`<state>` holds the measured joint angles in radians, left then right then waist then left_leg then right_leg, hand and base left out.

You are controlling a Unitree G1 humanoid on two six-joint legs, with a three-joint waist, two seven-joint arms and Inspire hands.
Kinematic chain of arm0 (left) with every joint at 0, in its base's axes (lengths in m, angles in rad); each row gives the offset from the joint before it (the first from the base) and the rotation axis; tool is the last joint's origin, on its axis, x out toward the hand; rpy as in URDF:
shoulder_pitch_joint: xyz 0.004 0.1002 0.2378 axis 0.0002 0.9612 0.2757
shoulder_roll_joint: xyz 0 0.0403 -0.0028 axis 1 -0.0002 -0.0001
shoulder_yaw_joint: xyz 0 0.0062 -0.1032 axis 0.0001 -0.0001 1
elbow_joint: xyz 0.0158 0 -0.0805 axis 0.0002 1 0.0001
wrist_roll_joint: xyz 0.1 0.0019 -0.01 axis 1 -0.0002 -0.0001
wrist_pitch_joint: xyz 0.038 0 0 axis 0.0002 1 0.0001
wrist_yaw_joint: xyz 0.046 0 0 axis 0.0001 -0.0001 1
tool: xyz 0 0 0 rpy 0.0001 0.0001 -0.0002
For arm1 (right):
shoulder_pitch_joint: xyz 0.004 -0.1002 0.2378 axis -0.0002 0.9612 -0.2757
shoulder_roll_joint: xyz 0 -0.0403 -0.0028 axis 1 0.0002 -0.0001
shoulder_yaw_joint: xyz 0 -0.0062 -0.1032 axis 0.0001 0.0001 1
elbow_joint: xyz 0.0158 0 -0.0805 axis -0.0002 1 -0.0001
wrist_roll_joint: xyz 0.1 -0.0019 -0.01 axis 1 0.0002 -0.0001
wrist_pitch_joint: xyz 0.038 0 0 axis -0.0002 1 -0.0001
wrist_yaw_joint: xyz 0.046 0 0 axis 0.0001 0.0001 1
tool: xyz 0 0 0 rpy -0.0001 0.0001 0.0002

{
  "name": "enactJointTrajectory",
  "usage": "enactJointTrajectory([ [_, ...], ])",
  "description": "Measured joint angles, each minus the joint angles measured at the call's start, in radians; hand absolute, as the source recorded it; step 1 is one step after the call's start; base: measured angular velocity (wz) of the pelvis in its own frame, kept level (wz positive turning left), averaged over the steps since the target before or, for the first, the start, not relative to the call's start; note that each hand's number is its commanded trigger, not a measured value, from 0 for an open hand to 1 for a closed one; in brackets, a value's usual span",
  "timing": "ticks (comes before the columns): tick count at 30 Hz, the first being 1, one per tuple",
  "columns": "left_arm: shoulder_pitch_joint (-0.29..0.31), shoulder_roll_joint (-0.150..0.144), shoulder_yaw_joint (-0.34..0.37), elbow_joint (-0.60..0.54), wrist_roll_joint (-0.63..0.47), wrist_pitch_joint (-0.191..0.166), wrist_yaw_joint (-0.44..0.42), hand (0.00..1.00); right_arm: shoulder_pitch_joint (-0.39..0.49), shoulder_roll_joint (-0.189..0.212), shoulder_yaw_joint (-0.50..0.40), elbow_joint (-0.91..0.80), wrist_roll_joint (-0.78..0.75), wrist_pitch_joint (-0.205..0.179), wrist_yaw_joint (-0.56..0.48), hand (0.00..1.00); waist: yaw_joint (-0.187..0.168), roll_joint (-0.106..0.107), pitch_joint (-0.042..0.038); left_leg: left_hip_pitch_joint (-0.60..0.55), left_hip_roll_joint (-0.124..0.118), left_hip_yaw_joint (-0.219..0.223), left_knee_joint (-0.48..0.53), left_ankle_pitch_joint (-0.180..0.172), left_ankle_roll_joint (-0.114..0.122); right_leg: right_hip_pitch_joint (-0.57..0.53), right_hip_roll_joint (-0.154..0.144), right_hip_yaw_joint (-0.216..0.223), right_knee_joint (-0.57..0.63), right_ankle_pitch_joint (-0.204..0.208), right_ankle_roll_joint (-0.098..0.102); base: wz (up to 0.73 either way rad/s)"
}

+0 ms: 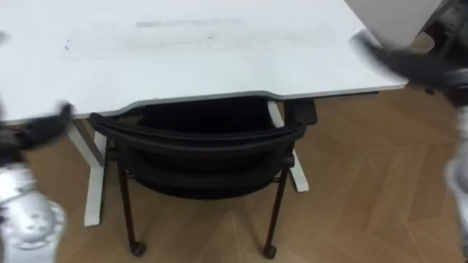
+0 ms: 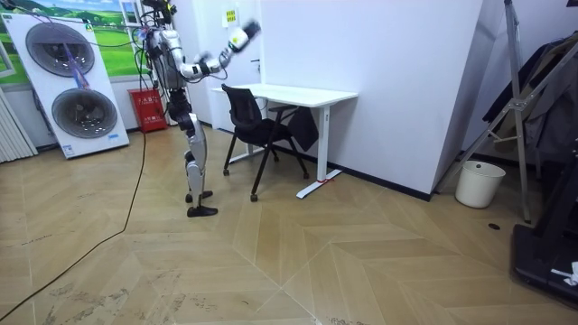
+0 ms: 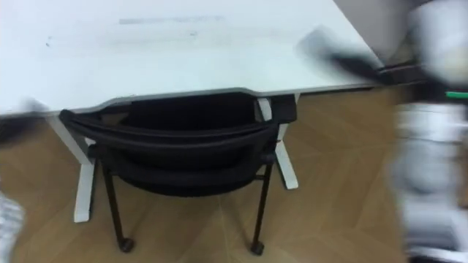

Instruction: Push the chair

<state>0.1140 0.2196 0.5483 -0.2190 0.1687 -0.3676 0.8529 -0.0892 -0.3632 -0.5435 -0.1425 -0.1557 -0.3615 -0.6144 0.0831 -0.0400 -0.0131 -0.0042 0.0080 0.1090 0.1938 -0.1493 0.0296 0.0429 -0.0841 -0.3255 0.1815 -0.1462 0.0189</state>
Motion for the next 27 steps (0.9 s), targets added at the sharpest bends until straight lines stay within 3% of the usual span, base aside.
enactJointTrajectory([
  [1,0.045,0.014,0.092,-0.020,-0.135,-0.047,0.064,0.00,0.049,-0.026,-0.098,-0.036,0.136,-0.015,-0.060,0.00,-0.017,0.010,-0.0077,0.021,-0.005,0.004,-0.014,-0.002,0.002,0.014,-0.003,0.005,0.000,-0.008,0.006,-0.07],
  [2,0.080,0.018,0.144,-0.025,-0.206,-0.056,0.093,0.00,0.081,-0.031,-0.150,-0.049,0.206,-0.026,-0.089,0.00,-0.022,0.017,-0.0149,0.033,-0.006,0.013,-0.021,-0.003,0.003,0.016,-0.005,0.015,0.005,-0.013,0.009,-0.30],
  [3,0.164,0.013,0.217,-0.023,-0.338,-0.054,0.143,0.00,0.154,-0.026,-0.230,-0.058,0.327,-0.032,-0.144,0.00,-0.023,0.038,-0.0125,0.053,-0.005,0.031,-0.030,-0.010,0.002,0.024,-0.003,0.029,0.006,-0.017,0.009,-0.36],
  [4,0.243,-0.015,0.257,0.004,-0.483,-0.048,0.177,0.00,0.252,0.001,-0.277,-0.053,0.449,-0.024,-0.189,0.00,-0.031,0.048,-0.0109,0.060,-0.006,0.038,-0.030,-0.015,0.000,0.027,-0.004,0.035,0.014,-0.025,0.009,-0.37],
  [5,0.283,-0.035,0.272,0.079,-0.613,-0.040,0.194,0.00,0.342,0.047,-0.302,-0.034,0.547,-0.004,-0.215,0.00,-0.034,0.051,-0.0077,0.067,-0.007,0.043,-0.031,-0.018,-0.003,0.017,-0.008,0.043,0.040,-0.043,0.007,-0.18],
  [6,0.298,-0.040,0.276,0.134,-0.671,-0.033,0.196,0.00,0.377,0.068,-0.310,-0.013,0.581,0.009,-0.223,0.00,-0.034,0.050,-0.0077,0.068,-0.007,0.048,-0.031,-0.021,-0.006,0.008,-0.010,0.048,0.052,-0.053,0.005,-0.14],
  [8,0.356,-0.065,0.244,0.370,-0.877,0.002,0.174,0.00,0.519,0.146,-0.276,0.142,0.701,0.063,-0.203,0.00,-0.039,0.048,-0.0051,0.067,0.003,0.050,-0.028,-0.029,-0.014,0.006,-0.012,0.050,0.064,-0.064,-0.003,-0.08],
  [9,0.372,-0.071,0.227,0.443,-0.916,0.006,0.155,0.00,0.546,0.159,-0.255,0.197,0.724,0.075,-0.190,0.00,-0.042,0.044,-0.0059,0.067,0.007,0.054,-0.028,-0.030,-0.015,0.004,-0.011,0.054,0.065,-0.066,-0.004,-0.11],
  [10,0.392,-0.084,0.197,0.601,-0.998,0.019,0.105,0.00,0.589,0.173,-0.210,0.334,0.771,0.100,-0.154,0.00,-0.043,0.041,-0.0077,0.067,0.011,0.061,-0.027,-0.033,-0.020,-0.002,-0.006,0.071,0.070,-0.069,-0.005,-0.21],
  [11,0.399,-0.101,0.171,0.752,-1.090,0.025,0.061,0.00,0.605,0.185,-0.170,0.479,0.824,0.117,-0.114,0.00,-0.047,0.037,-0.0095,0.068,0.015,0.071,-0.025,-0.037,-0.022,-0.002,-0.002,0.077,0.067,-0.067,-0.008,-0.20],
  [12,0.399,-0.109,0.155,0.827,-1.128,0.029,0.042,0.00,0.611,0.196,-0.156,0.560,0.852,0.122,-0.093,0.00,-0.051,0.035,-0.0112,0.068,0.016,0.071,-0.024,-0.039,-0.023,0.002,-0.001,0.076,0.062,-0.065,-0.008,-0.06],
  [14,0.401,-0.158,0.136,1.064,-1.221,0.047,-0.048,0.00,0.618,0.245,-0.144,0.857,0.930,0.123,-0.025,0.00,-0.049,0.033,-0.0149,0.068,0.019,0.070,-0.007,-0.055,-0.022,0.015,-0.001,0.073,0.055,-0.070,-0.003,0.06],
  [17,0.410,-0.170,0.167,1.325,-1.258,0.087,-0.181,0.00,0.616,0.278,-0.146,1.187,0.954,0.139,0.060,0.00,-0.052,0.036,-0.0164,0.070,0.017,0.067,-0.002,-0.068,-0.022,0.035,0.000,0.071,0.040,-0.071,0.004,0.03],
  [18,0.412,-0.170,0.170,1.361,-1.255,0.094,-0.207,0.00,0.605,0.283,-0.145,1.236,0.953,0.145,0.076,0.00,-0.053,0.036,-0.0160,0.070,0.017,0.068,-0.002,-0.068,-0.021,0.038,0.000,0.071,0.039,-0.069,0.005,0.04],
  [21,0.414,-0.167,0.132,1.457,-1.189,0.163,-0.330,0.00,0.548,0.290,-0.100,1.398,0.900,0.209,0.146,0.00,-0.076,0.041,-0.0116,0.082,0.016,0.069,0.003,-0.073,-0.014,0.056,0.000,0.071,0.039,-0.065,0.009,-0.02],
  [23,0.376,-0.158,0.042,1.476,-1.004,0.229,-0.435,0.00,0.482,0.282,-0.017,1.419,0.881,0.266,0.212,0.00,-0.085,0.050,-0.0051,0.099,0.014,0.069,0.008,-0.077,-0.012,0.071,-0.001,0.075,0.037,-0.063,0.012,-0.07],
  [24,0.360,-0.153,0.013,1.477,-0.945,0.241,-0.463,0.00,0.460,0.279,0.007,1.421,0.869,0.277,0.229,0.00,-0.086,0.052,-0.0034,0.102,0.013,0.068,0.008,-0.077,-0.011,0.071,-0.001,0.075,0.035,-0.063,0.012,0.00],
  [26,0.273,-0.123,-0.113,1.468,-0.721,0.277,-0.551,0.00,0.367,0.261,0.134,1.427,0.855,0.304,0.302,0.00,-0.089,0.053,-0.0017,0.099,0.012,0.064,0.008,-0.078,-0.015,0.070,0.000,0.073,0.018,-0.057,0.018,0.00],
  [27,0.251,-0.116,-0.143,1.465,-0.673,0.283,-0.564,0.00,0.342,0.256,0.165,1.426,0.856,0.308,0.319,0.00,-0.090,0.054,-0.0015,0.099,0.012,0.065,0.008,-0.078,-0.014,0.071,0.001,0.074,0.016,-0.052,0.016,0.00],
])
